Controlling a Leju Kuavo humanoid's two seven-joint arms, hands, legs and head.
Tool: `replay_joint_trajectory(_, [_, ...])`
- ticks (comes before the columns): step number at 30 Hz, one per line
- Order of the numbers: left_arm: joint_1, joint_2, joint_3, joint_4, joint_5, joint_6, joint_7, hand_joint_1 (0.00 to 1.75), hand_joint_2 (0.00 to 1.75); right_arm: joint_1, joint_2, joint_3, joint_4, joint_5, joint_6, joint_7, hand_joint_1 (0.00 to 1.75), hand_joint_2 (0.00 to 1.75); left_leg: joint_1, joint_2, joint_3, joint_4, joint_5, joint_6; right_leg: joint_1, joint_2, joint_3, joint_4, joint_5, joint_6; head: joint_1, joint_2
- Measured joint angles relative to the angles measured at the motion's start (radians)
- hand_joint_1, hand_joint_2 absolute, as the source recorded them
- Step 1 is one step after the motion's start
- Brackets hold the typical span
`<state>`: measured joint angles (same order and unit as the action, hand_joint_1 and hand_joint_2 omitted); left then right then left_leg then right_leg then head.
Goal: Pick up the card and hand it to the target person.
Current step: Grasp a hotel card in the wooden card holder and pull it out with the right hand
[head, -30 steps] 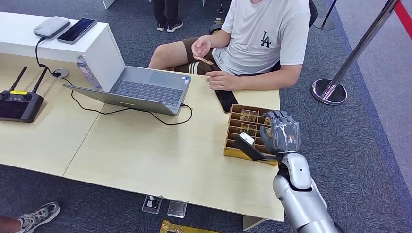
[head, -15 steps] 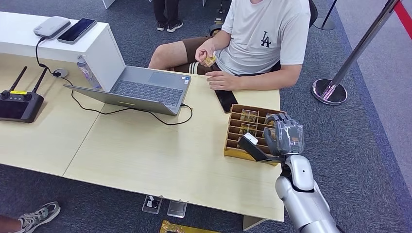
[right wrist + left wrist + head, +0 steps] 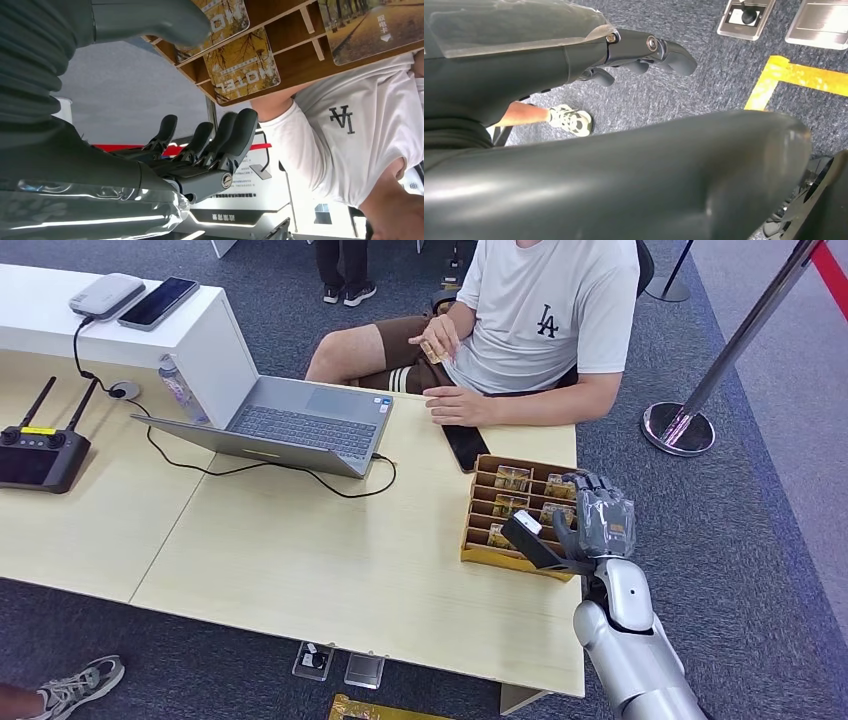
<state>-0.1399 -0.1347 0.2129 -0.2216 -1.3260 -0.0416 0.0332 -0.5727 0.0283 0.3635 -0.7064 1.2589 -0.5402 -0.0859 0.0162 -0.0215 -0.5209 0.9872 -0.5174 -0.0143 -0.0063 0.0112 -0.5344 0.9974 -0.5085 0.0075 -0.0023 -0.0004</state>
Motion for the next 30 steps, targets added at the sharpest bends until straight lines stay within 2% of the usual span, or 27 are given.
replay_joint_trajectory(19, [0.000, 0.000, 0.000, 0.000, 0.000, 0.000, 0.000, 0.00, 0.00, -0.003, 0.005, -0.001, 0.062, 0.006, -0.002, -0.001, 0.75, 1.75, 0.000, 0.000, 0.000, 0.000, 0.000, 0.000, 0.000, 0.000, 0.000, 0.000, 0.000, 0.000, 0.000, 0.000])
replay_joint_trajectory(30, [0.001, 0.000, 0.000, 0.000, 0.000, 0.001, -0.001, 0.00, 0.00, -0.008, 0.012, 0.000, 0.093, 0.017, -0.009, 0.000, 0.87, 1.75, 0.000, 0.000, 0.000, 0.000, 0.000, 0.000, 0.000, 0.000, 0.000, 0.000, 0.000, 0.000, 0.000, 0.000])
